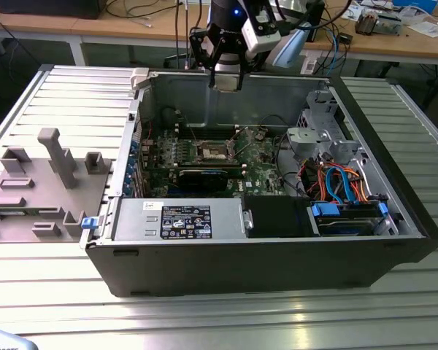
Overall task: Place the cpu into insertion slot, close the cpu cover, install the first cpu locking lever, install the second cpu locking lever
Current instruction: 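Place the cpu into insertion slot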
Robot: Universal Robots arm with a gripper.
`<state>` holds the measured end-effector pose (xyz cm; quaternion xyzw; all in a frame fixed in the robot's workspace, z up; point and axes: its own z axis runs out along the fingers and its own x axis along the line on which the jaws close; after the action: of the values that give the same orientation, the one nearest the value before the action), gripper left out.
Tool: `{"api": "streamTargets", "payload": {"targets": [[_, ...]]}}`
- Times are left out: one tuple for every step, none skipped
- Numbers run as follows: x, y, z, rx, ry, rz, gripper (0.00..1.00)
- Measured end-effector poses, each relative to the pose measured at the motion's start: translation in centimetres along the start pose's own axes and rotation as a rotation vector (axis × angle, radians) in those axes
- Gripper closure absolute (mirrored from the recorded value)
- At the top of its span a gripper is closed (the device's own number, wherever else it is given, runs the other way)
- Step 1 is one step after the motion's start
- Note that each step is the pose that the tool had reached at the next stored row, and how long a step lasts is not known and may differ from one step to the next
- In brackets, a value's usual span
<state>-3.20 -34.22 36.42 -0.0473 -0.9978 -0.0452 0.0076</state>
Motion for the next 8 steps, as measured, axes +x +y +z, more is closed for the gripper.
{"api": "streamTargets", "payload": {"targets": [[0.01, 0.00, 0.00, -0.0002, -0.0010, 0.011, 0.45], [0.00, 0.00, 0.00, -0.0004, -0.0019, 0.021, 0.45], [0.00, 0.00, 0.00, -0.0006, -0.0026, 0.028, 0.45], [0.01, 0.00, 0.00, -0.0007, -0.0030, 0.033, 0.45], [0.00, 0.00, 0.00, -0.0008, -0.0034, 0.038, 0.45], [0.00, 0.00, 0.00, -0.0008, -0.0038, 0.042, 0.45], [0.00, 0.00, 0.00, -0.0010, -0.0043, 0.047, 0.45], [0.01, 0.00, 0.00, -0.0011, -0.0046, 0.051, 0.45]]}}
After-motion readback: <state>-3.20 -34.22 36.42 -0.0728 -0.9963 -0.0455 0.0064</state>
